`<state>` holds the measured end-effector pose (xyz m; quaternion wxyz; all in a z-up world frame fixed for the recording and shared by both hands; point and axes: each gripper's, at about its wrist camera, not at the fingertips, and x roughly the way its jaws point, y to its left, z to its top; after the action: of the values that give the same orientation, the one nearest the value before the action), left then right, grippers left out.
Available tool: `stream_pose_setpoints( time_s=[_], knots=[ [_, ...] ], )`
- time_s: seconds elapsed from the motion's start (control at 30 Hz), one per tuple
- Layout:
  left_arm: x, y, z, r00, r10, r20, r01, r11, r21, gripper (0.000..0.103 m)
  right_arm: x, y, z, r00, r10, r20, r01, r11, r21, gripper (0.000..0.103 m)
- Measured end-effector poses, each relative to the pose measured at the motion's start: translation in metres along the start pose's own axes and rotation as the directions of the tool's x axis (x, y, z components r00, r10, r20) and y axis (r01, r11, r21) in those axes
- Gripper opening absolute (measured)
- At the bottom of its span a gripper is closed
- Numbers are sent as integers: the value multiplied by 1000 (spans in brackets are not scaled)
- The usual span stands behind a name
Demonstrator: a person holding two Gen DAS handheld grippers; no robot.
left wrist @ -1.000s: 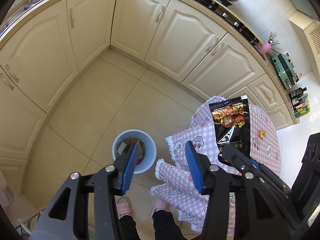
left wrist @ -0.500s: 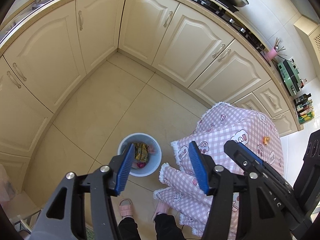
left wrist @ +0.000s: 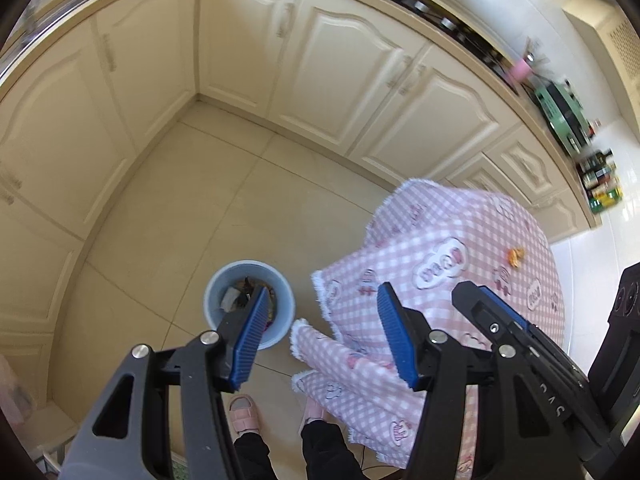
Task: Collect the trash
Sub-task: 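Return both tools to the table toward the dried orange peels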
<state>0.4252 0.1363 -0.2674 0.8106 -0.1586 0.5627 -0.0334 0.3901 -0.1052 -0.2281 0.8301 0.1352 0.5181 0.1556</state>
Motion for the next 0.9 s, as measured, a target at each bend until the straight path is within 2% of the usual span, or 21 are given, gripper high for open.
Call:
stream_pose_setpoints(
  time_s=[0.33, 0.53, 0.67, 0.9],
  knots=[
    [61, -132, 0, 995, -60, -84, 73, 983, 166, 55, -47, -131, 10, 991, -127, 51, 117, 979, 166, 36],
    [110, -225, -7, 987, -83, -138, 119, 955, 272, 56, -73, -221, 16, 974, -216, 63, 193, 945, 264, 37],
    [145, -281, -14, 982, -83, -172, 137, 934, 331, 56, -83, -270, 18, 967, -248, 62, 217, 925, 312, 37],
    [194, -334, -16, 982, -50, -181, 117, 917, 381, 56, -86, -325, 21, 966, -254, 53, 220, 910, 351, 39]
  ],
)
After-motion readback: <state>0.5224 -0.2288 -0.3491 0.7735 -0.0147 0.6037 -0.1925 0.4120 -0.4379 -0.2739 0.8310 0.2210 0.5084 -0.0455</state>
